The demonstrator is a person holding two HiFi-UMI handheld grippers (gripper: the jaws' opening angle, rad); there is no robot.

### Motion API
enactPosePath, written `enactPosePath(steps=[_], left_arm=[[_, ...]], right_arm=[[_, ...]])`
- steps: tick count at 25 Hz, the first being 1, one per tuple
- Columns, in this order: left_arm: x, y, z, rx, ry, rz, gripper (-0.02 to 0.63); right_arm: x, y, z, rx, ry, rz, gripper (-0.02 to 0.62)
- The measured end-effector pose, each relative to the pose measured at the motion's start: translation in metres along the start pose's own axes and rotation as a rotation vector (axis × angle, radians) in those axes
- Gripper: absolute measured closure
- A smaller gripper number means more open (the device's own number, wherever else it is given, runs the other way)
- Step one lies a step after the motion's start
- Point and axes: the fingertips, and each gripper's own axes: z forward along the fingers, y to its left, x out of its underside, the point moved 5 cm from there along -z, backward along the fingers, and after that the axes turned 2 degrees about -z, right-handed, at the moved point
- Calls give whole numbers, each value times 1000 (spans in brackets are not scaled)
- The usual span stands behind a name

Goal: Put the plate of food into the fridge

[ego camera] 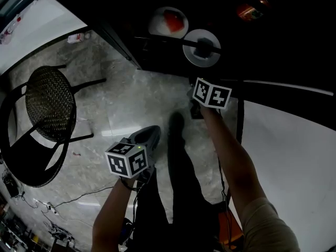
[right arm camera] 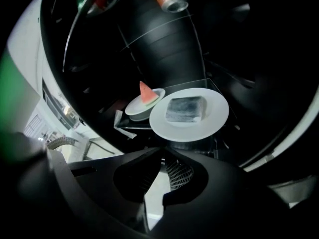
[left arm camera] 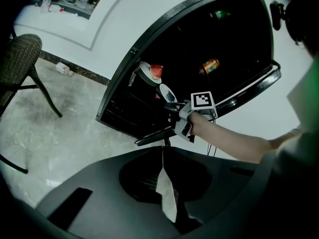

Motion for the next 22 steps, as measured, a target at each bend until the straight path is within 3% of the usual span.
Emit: enactPosePath(steps=[8,22], left_arm=[[0,-2,-2,-1,-4,9,594],[3,1,-2,-14,1,17,594]], right_arm=[[-8,-1,-2,7,-26,-6,561],[-18,-19,1,42,-53,117,561]])
